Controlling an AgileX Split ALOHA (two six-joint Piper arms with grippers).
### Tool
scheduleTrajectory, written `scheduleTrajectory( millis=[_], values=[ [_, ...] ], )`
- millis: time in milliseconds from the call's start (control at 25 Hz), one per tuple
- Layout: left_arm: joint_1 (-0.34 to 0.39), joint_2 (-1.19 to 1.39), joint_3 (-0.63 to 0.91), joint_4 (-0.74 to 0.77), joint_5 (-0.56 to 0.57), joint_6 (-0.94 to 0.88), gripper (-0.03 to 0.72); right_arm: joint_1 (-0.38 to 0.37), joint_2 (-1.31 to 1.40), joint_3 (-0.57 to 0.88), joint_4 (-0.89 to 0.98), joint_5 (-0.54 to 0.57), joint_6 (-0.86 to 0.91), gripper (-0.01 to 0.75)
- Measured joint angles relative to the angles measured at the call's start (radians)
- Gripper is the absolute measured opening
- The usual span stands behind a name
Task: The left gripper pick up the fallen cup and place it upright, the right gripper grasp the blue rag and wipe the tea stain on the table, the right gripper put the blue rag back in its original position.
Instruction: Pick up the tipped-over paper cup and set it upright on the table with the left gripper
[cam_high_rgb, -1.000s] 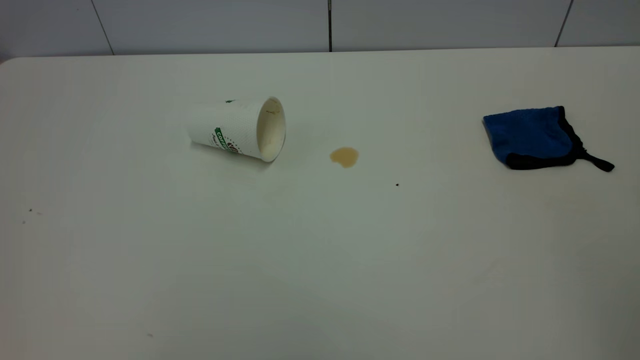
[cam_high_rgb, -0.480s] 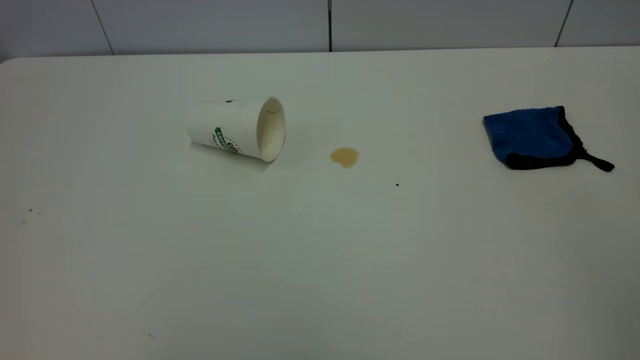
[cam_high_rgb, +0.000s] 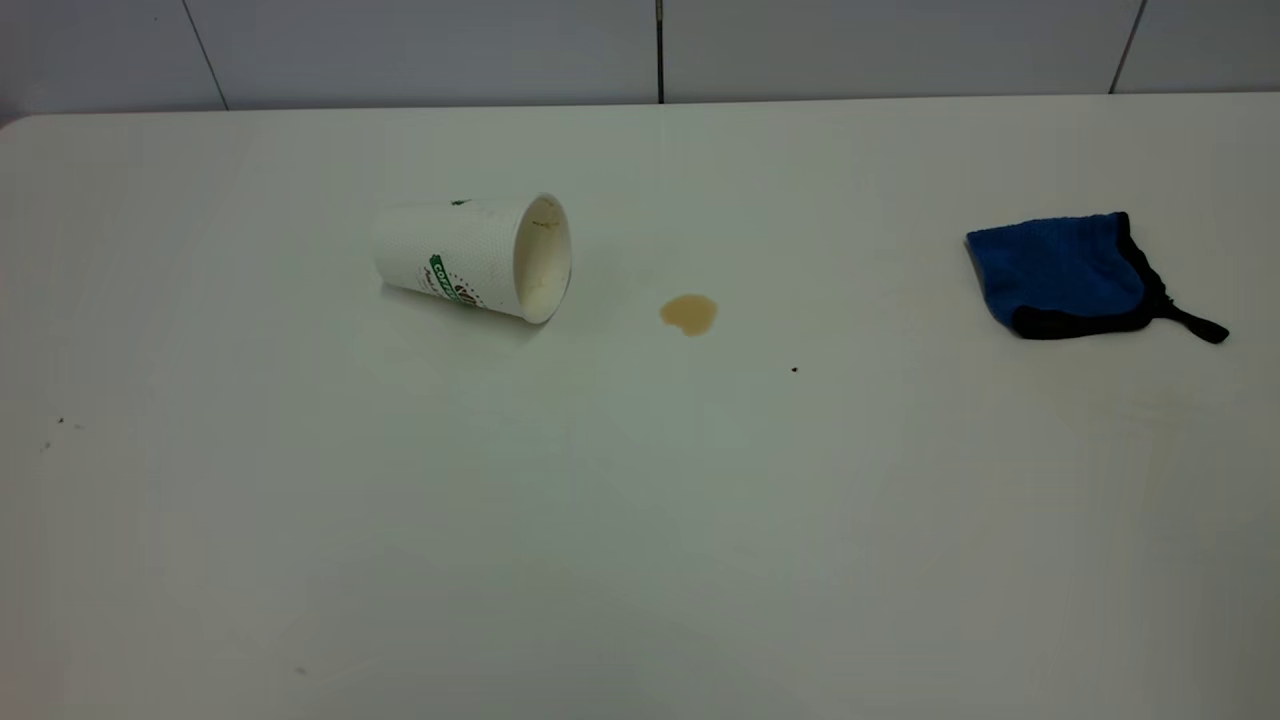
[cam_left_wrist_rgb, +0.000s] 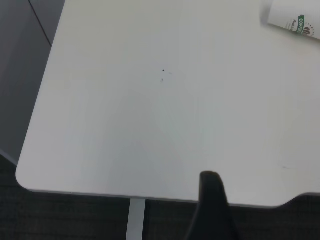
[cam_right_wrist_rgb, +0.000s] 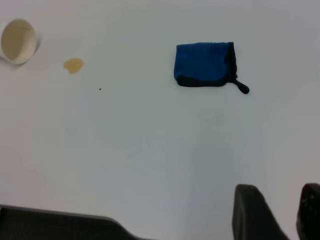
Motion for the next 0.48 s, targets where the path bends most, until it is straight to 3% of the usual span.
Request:
scheduleTrajectory(
  millis=[480],
  values=[
    [0.0, 0.0, -0.046, -0.078, 0.015, -0.001, 0.581, 0.0, 0.0, 0.0, 0.0, 0.0, 0.0, 0.242]
  ],
)
